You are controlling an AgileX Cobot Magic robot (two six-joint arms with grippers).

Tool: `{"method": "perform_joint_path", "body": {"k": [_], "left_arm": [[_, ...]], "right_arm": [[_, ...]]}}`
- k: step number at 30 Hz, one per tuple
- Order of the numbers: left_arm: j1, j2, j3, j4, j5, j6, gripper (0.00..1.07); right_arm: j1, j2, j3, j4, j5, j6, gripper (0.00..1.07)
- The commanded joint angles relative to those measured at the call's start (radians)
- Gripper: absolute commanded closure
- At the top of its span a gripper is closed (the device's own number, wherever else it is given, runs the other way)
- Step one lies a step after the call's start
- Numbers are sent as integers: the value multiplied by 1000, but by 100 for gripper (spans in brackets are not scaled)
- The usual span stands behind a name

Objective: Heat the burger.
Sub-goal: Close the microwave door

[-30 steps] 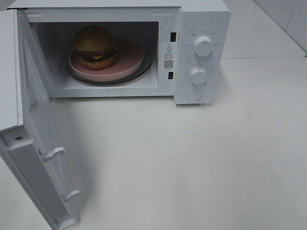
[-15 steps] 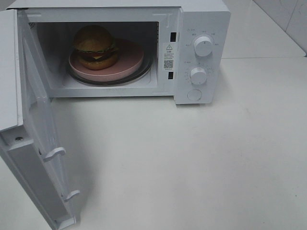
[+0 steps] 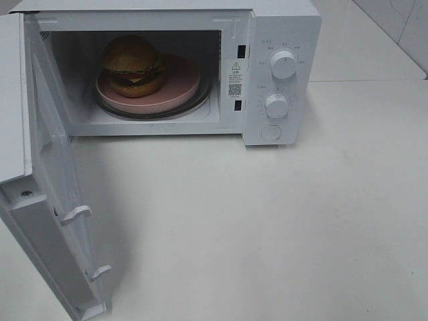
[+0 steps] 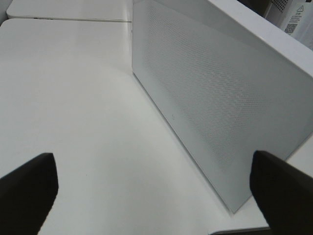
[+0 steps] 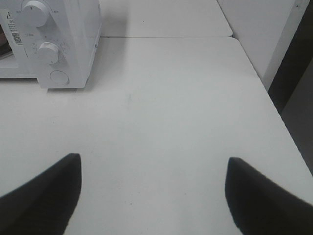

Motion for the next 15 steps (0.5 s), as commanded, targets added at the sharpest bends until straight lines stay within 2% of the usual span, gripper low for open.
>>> {"method": "perform_joint_path", "body": {"k": [1, 15], "left_arm": [[-4, -15, 3, -5, -13, -1, 7], [-4, -15, 3, -5, -13, -1, 7]], "right_arm": [[-4, -25, 2, -5, 2, 11, 31], [-4, -25, 2, -5, 2, 12, 31]]}}
